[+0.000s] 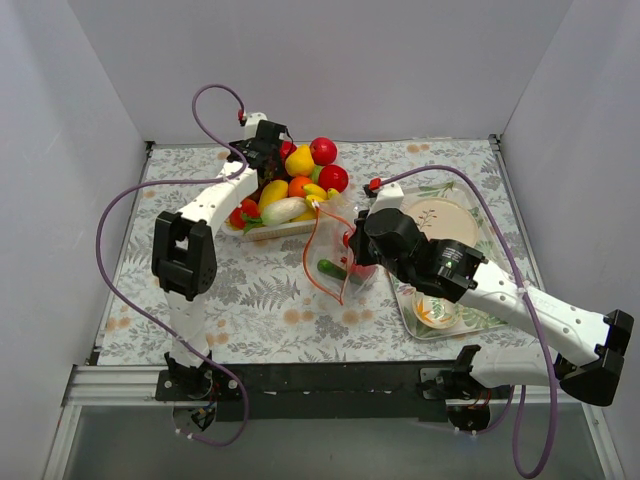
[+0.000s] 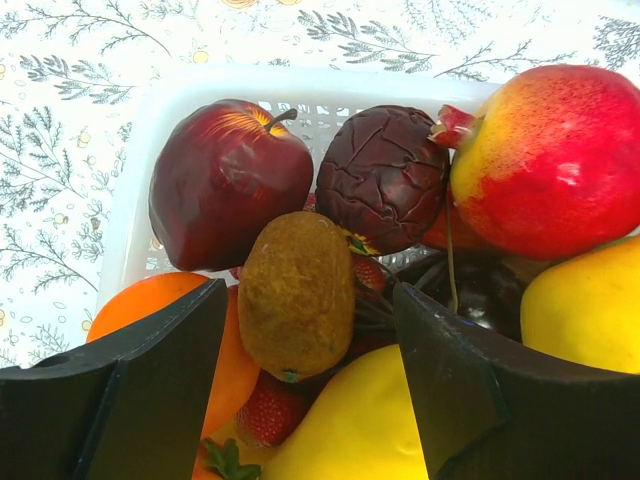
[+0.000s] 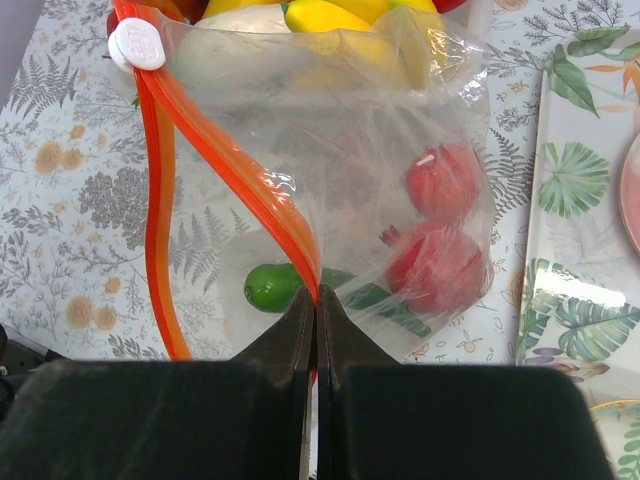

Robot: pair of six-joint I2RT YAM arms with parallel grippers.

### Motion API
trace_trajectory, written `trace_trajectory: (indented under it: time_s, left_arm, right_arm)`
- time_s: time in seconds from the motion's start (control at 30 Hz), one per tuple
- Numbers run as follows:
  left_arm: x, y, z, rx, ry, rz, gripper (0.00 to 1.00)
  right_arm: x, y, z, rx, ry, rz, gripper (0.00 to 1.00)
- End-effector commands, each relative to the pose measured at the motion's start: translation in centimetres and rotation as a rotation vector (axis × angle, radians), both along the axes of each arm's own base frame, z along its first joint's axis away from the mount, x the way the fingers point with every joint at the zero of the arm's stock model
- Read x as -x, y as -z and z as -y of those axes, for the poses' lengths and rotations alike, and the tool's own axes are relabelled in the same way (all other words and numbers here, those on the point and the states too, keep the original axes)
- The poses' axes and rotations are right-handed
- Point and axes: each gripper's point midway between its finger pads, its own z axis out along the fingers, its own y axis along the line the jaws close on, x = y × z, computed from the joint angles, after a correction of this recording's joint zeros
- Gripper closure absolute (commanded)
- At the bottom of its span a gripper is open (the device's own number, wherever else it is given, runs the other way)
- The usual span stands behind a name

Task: Place the food in the zip-top bag and seal the zipper
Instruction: Pick up the fake fruit from the bin.

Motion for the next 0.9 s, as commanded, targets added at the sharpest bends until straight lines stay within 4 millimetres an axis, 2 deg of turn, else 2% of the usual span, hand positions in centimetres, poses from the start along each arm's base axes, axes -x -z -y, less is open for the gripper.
trace_trajectory:
  time_s: [0.0,0.6,0.7,0.87]
  left_arm:
    - [-0.8,-1.4,-0.1,0.010,0.009,0.034,0.34]
    - [-0.8,-0.3,0.2,0.032,0.020,0.021,0.51]
    - [-0.7,-0.6,0.1,0.029,0.022,0.023,0.51]
    - [-0.7,-0.7,0.1,0.025,0.021,0.018,0.41]
  right_arm:
    - [-0.2,-1.0,-0.3,-0.046,0.012,0.021,0.99]
    - [-0.4,-0.7,-0.4,-0.034,0.018,0.015,0.99]
    - [-0.4,-0.6,-0.5,-0.034,0.015,0.013,0.99]
    - [-0.4,-0.6,-0.5,-0.038,0.015,0.013,0.99]
